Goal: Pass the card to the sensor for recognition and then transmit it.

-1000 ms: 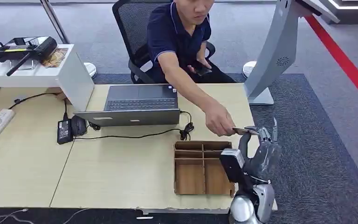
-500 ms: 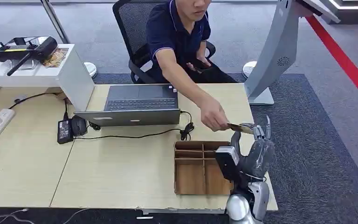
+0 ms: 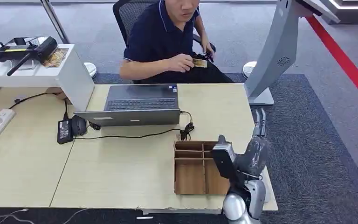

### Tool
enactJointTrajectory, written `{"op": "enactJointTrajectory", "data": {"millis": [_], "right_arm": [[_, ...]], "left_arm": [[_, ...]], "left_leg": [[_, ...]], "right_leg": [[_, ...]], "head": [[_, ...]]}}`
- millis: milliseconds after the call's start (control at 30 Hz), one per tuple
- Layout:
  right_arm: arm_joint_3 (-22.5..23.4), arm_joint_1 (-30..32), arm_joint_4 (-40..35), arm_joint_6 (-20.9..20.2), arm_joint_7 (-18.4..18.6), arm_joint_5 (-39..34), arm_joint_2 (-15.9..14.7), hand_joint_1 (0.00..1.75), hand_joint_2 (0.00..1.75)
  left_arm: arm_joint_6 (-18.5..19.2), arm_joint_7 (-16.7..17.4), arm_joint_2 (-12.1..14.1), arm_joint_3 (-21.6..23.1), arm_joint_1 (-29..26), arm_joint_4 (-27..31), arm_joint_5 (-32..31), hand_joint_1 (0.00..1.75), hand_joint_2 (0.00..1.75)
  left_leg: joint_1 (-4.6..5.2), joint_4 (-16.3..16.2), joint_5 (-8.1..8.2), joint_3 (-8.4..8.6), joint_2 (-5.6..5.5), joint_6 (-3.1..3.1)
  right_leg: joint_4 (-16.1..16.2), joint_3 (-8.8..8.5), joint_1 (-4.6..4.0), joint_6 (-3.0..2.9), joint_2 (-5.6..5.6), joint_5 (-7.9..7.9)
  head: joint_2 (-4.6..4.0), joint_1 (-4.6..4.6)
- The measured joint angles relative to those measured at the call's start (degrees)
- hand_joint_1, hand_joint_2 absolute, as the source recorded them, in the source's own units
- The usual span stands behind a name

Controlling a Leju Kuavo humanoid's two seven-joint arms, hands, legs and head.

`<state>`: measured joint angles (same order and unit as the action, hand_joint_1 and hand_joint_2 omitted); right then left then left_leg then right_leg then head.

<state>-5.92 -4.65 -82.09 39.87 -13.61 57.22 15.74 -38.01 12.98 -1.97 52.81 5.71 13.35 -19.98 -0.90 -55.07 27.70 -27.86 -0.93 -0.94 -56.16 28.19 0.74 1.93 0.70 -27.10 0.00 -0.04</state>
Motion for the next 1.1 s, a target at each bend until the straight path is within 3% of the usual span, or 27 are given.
{"op": "enactJointTrajectory", "data": {"millis": [667, 867, 1100], "right_arm": [[-4.85, -0.21, 0.42, 0.02, 10.82, 0.53, -2.60, 0.00, 1.75], [-7.61, -0.82, -0.35, 0.02, 19.72, 5.16, -6.71, 0.00, 1.75], [-14.29, -3.05, -2.38, 0.04, 33.06, 10.23, -15.80, 0.00, 1.75]], "left_arm": [[0.00, 0.17, 0.07, 0.00, -0.02, 0.00, 0.96, 0.00, 1.75], [0.00, -0.22, 0.09, 0.00, -0.03, 0.00, 0.96, 0.00, 1.75], [0.20, -1.05, 0.24, 0.00, -0.03, 0.00, 0.90, 0.00, 1.75]], "left_leg": [[0.00, 0.00, 0.00, 0.01, 0.02, 0.00], [0.01, -0.01, 0.00, 0.02, 0.02, 0.00], [0.01, -0.02, 0.00, 0.02, 0.03, 0.00]], "right_leg": [[0.01, 0.02, 0.00, 0.00, 0.01, 0.00], [0.01, 0.01, 0.01, 0.01, 0.02, 0.01], [0.02, 0.01, 0.01, 0.03, 0.02, 0.02]], "head": [[0.00, -0.02], [0.00, 0.00], [0.00, -0.02]]}}
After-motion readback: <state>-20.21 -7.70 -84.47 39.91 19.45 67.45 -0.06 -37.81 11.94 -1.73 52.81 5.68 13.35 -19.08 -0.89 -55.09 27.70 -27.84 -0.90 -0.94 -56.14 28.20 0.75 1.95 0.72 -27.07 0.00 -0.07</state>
